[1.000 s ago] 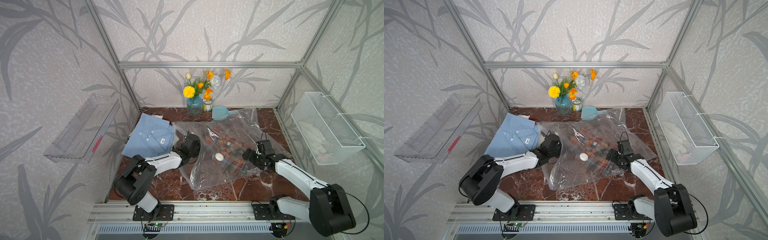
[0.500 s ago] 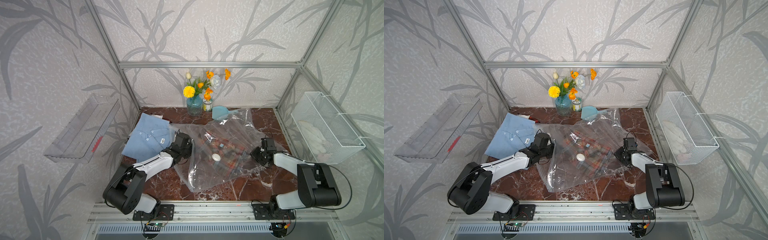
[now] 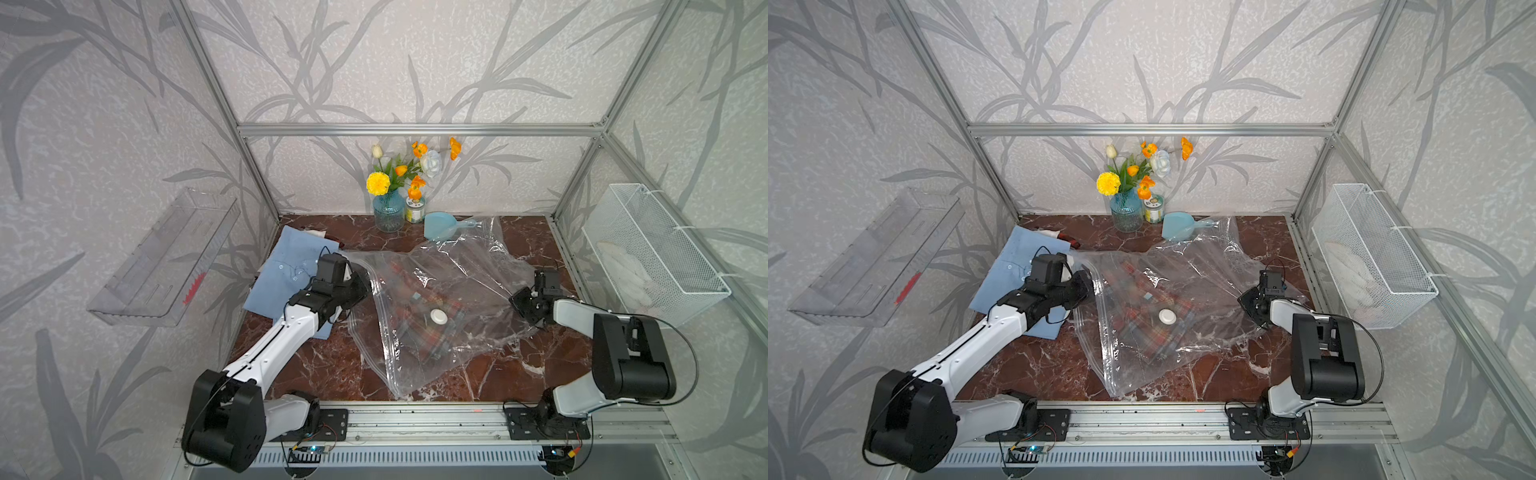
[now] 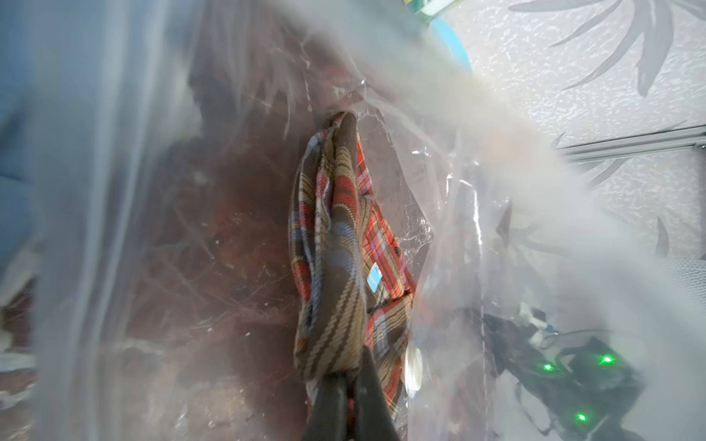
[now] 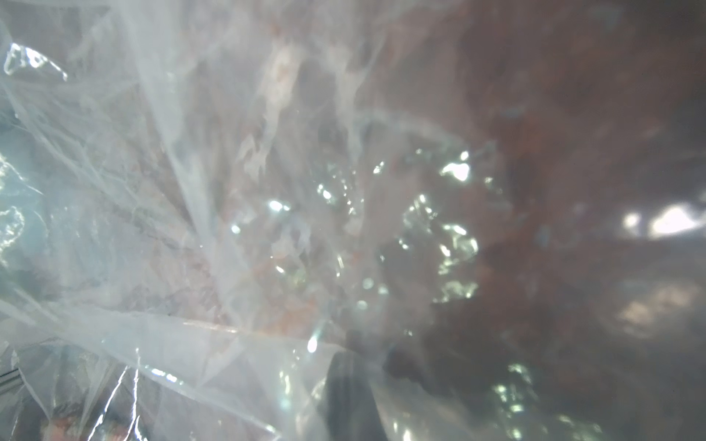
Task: Take the shirt out of the vacuum bag
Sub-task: Take out the shirt from the vacuum bag.
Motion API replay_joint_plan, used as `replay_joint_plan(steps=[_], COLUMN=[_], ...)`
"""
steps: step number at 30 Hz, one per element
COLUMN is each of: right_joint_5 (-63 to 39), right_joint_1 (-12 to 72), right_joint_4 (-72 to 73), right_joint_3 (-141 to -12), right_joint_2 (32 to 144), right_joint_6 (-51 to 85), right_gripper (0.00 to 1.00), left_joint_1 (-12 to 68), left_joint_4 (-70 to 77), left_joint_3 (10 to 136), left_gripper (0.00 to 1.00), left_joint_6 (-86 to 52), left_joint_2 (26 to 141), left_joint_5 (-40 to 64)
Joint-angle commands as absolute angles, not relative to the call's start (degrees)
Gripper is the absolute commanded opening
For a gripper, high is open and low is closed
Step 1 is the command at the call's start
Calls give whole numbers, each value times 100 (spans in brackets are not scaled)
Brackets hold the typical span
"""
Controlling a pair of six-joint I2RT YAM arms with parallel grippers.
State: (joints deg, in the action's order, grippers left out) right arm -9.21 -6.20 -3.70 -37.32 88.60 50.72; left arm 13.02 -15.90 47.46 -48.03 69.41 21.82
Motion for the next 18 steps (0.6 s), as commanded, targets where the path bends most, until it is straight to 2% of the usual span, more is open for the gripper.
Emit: replay_joint_plan(steps=[1,9,18], right_joint_5=[-636,-685,-745], right_joint_1=[-822,-1069,-1361], right_joint_4=[-1107,-1173,-1151], right_joint_3=[-3725,-3834,-3989], right_joint_2=[9132,9162,9354], right_joint_6=[4853,4657,4589], right_gripper=[0,0,0], left_joint_1=[881,-97,-916], left_joint_4=[-2515,-3675,-4792], left_joint_3=[5116,5871,7241], left_gripper=[0,0,0], left_joint_6=[-4190,-3376,-2529], left_joint_2=[6838,6842,7251], left_joint_5=[2619,2762,2289])
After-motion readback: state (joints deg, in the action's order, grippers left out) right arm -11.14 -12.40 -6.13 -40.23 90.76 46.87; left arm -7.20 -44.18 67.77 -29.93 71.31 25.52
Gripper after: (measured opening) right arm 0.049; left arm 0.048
